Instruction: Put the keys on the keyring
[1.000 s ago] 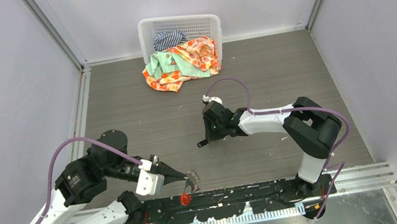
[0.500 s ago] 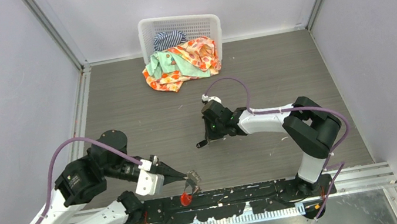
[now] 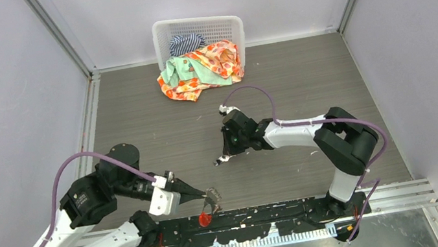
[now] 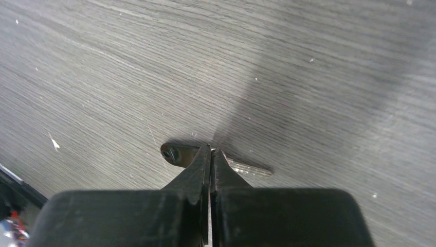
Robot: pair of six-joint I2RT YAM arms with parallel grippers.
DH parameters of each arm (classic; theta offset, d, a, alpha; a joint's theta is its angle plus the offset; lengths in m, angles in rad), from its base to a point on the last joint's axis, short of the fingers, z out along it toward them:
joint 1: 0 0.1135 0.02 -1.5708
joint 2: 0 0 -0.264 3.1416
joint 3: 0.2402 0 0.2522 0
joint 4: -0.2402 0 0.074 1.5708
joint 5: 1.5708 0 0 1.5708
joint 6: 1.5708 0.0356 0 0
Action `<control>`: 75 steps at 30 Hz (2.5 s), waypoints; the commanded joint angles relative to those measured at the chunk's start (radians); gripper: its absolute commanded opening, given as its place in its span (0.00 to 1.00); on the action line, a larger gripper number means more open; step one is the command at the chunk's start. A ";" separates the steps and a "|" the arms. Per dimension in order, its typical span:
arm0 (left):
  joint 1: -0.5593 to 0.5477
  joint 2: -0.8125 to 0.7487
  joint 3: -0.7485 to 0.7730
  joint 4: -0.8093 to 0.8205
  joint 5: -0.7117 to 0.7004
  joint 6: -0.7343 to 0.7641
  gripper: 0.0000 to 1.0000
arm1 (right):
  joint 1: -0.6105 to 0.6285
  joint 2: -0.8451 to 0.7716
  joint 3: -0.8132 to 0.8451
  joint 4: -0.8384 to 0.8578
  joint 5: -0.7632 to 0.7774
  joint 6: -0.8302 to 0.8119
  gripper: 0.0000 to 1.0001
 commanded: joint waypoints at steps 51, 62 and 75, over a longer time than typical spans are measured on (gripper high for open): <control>0.000 0.218 0.061 0.022 0.159 0.169 0.00 | 0.194 -0.569 0.453 -0.605 -0.801 -0.942 0.01; 0.000 0.215 0.045 0.041 0.162 0.156 0.00 | 0.251 -0.514 0.489 -0.635 -0.744 -0.976 0.01; 0.000 0.195 0.022 0.070 0.165 0.133 0.00 | 0.265 -0.490 0.492 -0.601 -0.749 -0.965 0.01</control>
